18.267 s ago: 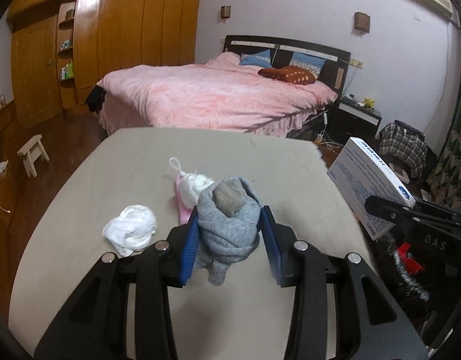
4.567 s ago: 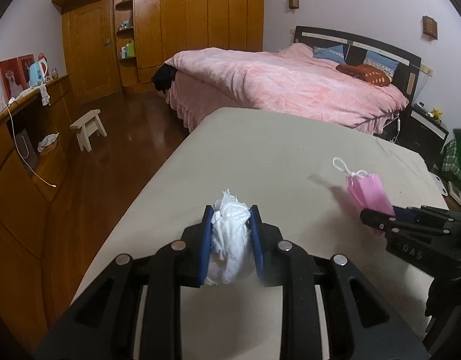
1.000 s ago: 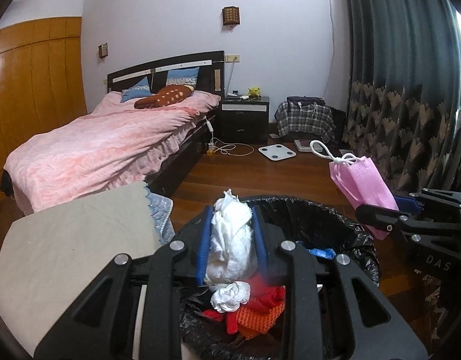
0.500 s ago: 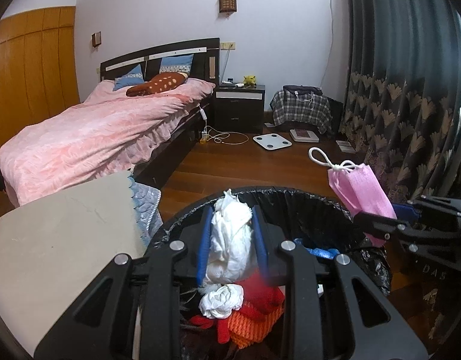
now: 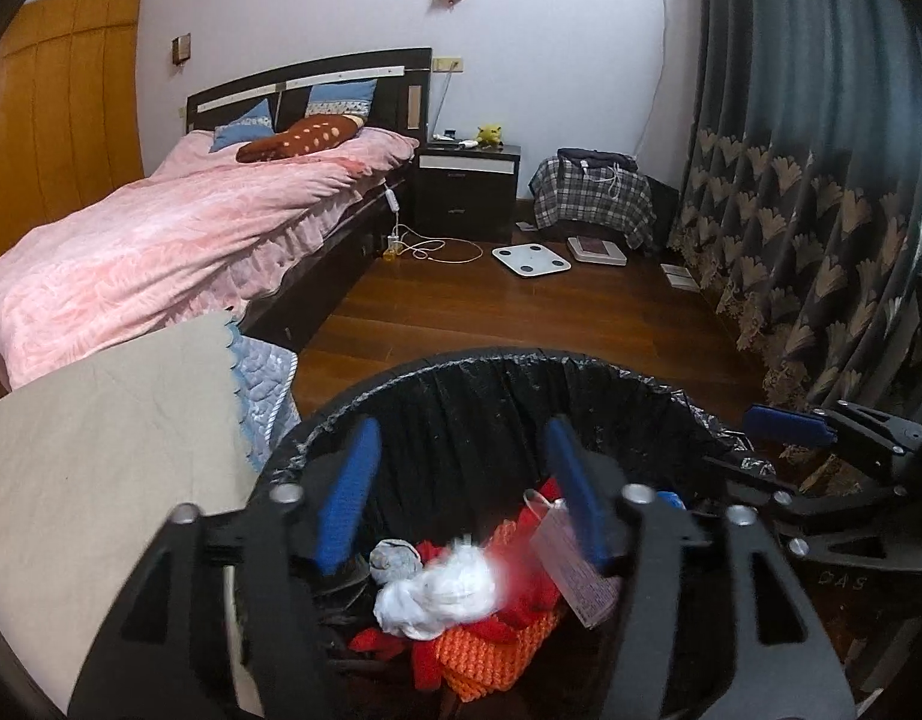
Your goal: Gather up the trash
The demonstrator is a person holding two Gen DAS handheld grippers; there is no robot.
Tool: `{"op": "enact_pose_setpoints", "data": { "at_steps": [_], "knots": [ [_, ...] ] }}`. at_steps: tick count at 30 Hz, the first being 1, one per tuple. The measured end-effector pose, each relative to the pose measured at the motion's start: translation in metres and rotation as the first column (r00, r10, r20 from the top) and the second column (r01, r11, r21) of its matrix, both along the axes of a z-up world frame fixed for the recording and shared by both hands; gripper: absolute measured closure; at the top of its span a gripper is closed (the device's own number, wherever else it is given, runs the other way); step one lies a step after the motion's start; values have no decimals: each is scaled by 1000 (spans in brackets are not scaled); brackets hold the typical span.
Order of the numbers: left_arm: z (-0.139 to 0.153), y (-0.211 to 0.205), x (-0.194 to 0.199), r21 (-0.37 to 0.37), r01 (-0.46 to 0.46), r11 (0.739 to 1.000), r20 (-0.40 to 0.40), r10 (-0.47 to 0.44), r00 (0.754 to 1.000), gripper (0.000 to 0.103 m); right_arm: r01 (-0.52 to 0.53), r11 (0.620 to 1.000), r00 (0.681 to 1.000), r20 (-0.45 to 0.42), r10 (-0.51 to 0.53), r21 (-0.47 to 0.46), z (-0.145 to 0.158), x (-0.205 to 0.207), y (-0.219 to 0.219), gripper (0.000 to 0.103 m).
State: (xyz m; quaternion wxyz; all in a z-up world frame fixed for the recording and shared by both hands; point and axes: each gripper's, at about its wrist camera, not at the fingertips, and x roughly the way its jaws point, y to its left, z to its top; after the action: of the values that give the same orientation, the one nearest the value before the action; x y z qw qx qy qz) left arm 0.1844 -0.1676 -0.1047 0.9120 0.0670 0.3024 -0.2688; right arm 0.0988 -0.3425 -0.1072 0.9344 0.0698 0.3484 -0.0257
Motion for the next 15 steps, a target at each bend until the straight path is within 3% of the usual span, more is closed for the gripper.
{"op": "enact_pose_setpoints", "data": {
  "at_steps": [1, 3, 5, 15],
  "knots": [
    [1, 3, 0, -6, -8, 1000, -1, 7, 1000, 30, 4, 1000, 1000, 3, -4, -4, 1, -1, 0, 20],
    [4, 9, 1, -13, -18, 1000, -5, 18, 1000, 27, 3, 1000, 1000, 8, -3, -3, 5, -6, 0, 16],
    [10, 17, 1, -12, -39, 999, 1, 39, 999, 20, 3, 1000, 1000, 15, -3, -7, 10, -8, 3, 6],
    [48, 60, -21, 4, -120, 993, 60, 119, 991, 10, -33, 999, 997, 63, 32, 22, 46, -32, 24, 6]
  ]
}}
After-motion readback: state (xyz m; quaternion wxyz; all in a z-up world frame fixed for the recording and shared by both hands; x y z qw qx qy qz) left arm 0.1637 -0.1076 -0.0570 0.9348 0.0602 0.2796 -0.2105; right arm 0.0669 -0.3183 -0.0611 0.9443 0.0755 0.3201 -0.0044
